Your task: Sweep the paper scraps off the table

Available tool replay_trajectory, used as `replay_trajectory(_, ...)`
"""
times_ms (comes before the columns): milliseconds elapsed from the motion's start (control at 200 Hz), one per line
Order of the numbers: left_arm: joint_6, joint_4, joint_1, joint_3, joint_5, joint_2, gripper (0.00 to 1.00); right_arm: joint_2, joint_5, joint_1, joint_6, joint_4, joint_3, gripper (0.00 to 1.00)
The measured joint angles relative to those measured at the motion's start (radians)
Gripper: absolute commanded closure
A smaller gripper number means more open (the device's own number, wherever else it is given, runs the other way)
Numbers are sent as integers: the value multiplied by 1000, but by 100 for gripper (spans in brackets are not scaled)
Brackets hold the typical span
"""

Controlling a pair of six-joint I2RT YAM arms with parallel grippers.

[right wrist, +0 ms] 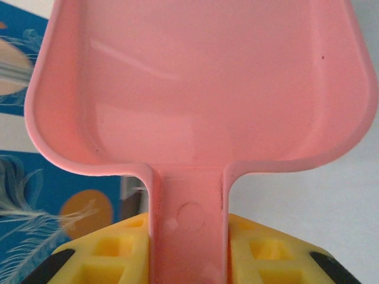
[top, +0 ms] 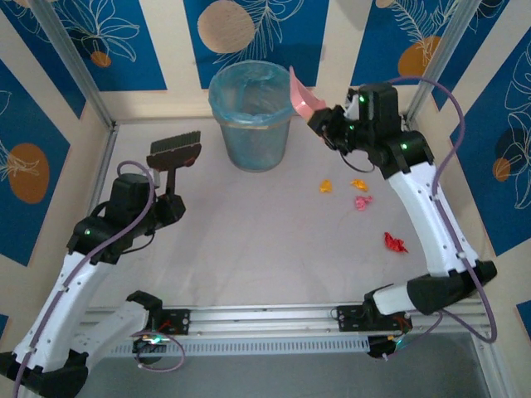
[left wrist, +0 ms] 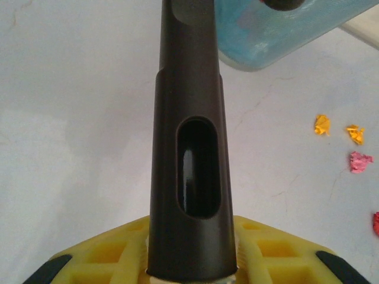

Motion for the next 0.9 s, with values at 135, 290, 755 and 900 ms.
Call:
replay_trajectory(135,26,61,-6,-16,11,-50,100,-127,90,-20,-101,-45,-194,100)
replay_trajectory(290,16,135,-62,36,2,17,100,-238,134,-4,-220,-88,-396,100)
replay_trajectory(755,18,253,-195,518,132,513,100,-486,406,191,-272,-109,-825,100)
replay_trajectory(900,10,256,-215,513,198,539,100,-546,494,236,-146,-153,-903,100)
